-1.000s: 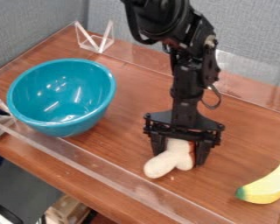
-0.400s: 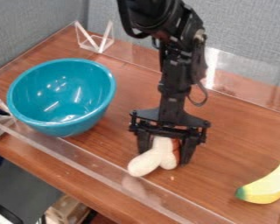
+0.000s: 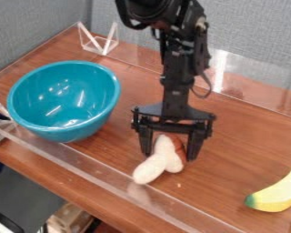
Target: Remove the mushroom from inside the blue bowl and put it on the table
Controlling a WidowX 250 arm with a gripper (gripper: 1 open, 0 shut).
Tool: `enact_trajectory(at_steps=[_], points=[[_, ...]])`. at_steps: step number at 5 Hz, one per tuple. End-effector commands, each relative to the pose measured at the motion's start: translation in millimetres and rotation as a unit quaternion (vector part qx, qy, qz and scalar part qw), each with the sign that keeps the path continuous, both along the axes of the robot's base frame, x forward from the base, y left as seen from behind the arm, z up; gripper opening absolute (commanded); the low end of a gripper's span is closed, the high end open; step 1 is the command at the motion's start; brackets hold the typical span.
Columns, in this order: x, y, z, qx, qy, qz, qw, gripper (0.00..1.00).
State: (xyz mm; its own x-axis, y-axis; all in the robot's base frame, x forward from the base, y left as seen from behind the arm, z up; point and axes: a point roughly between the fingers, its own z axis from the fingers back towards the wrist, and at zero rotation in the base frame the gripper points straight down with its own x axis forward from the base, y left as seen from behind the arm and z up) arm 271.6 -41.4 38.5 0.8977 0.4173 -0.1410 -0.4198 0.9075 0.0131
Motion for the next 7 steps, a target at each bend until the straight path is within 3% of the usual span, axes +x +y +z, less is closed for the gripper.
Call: enact_trajectory(at_steps=[1, 3, 4, 5, 6, 7], points=[[14.9, 5, 24.8, -0.005, -0.041, 0.016, 0.9990, 1.00], [17.9, 10, 37.0, -0.002, -0.050, 0.034, 0.9982, 1.00], [19.1, 13, 61.0, -0.005, -0.068, 0.046, 0.9966, 1.00], [17.4, 21, 85.0, -0.025, -0.075, 0.058, 0.9952, 1.00], [14.7, 30, 101.2, -0.035, -0.083, 0.055, 0.9944, 1.00], [14.3, 37, 100.6, -0.031, -0.098, 0.035, 0.9941, 1.00]])
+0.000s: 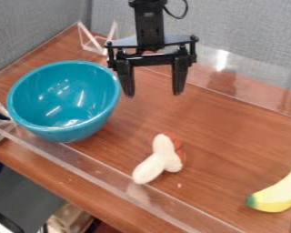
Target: Remove the mushroom from inside the blue bowl and put it on the table
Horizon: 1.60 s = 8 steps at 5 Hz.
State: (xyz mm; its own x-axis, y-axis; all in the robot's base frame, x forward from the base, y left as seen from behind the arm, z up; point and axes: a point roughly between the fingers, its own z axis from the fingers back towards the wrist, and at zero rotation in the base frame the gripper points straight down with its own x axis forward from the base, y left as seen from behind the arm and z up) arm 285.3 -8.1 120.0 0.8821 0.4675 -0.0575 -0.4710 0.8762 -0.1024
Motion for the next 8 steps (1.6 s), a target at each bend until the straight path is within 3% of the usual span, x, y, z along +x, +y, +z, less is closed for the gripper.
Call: enact_trajectory(at_steps=[1, 2, 4, 6, 7, 8], points=[[-0.7, 4, 15.3, 0.012, -0.039, -0.008, 0.9991, 1.00], [-5.0, -1, 15.5, 0.006, -0.053, -0.029, 0.9981, 1.00], [-7.4, -9, 16.2, -0.002, -0.078, -0.036, 0.9963, 1.00], [-12.2, 27, 23.4, 0.011, -0.090, -0.036, 0.9952, 1.00], [-21.6, 55, 35.2, 0.016, -0.105, -0.012, 0.9943, 1.00], [-25.1, 57, 34.0, 0.016, -0.106, -0.013, 0.9941, 1.00]])
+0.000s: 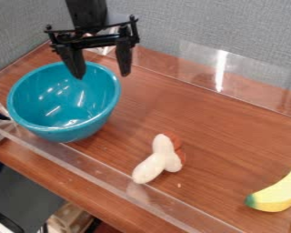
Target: Remove the mushroom from inside the blue bowl and put it on the table
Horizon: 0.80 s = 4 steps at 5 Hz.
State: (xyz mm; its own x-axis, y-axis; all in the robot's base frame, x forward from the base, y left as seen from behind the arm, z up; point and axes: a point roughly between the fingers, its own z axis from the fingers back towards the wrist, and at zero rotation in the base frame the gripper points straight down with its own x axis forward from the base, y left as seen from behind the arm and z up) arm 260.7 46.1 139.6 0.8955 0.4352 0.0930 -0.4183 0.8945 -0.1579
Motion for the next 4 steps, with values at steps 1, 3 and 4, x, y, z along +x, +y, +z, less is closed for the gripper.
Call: enact_trajectory(at_steps=[1, 3, 4], points=[[-2.2, 2, 9.8, 0.009, -0.021, 0.006, 0.9997, 1.00], [-4.4, 1, 0.5, 0.015, -0.009, 0.006, 0.9998, 1.00], [-5.5, 1, -6.2, 0.020, 0.001, 0.006, 0.9998, 1.00]])
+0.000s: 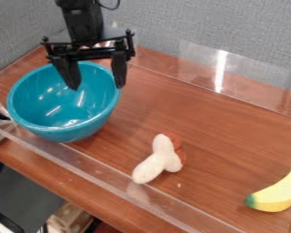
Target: Remove the mushroom from inside the blue bowl and put it on the table
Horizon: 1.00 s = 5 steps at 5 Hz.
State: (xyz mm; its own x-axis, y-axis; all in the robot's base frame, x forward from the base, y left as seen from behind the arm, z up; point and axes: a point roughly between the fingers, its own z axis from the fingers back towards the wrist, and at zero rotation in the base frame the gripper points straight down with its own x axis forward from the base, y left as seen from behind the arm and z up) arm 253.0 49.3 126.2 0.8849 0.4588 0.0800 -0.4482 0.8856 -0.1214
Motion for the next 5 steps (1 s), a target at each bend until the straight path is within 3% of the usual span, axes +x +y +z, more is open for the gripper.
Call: enact_trajectory(at_steps=[1, 5], points=[[1.9, -3, 1.1, 0.009, -0.004, -0.007, 0.9999, 1.00], [12.6, 0, -38.0, 0.028, 0.018, 0.003, 0.9994, 1.00]])
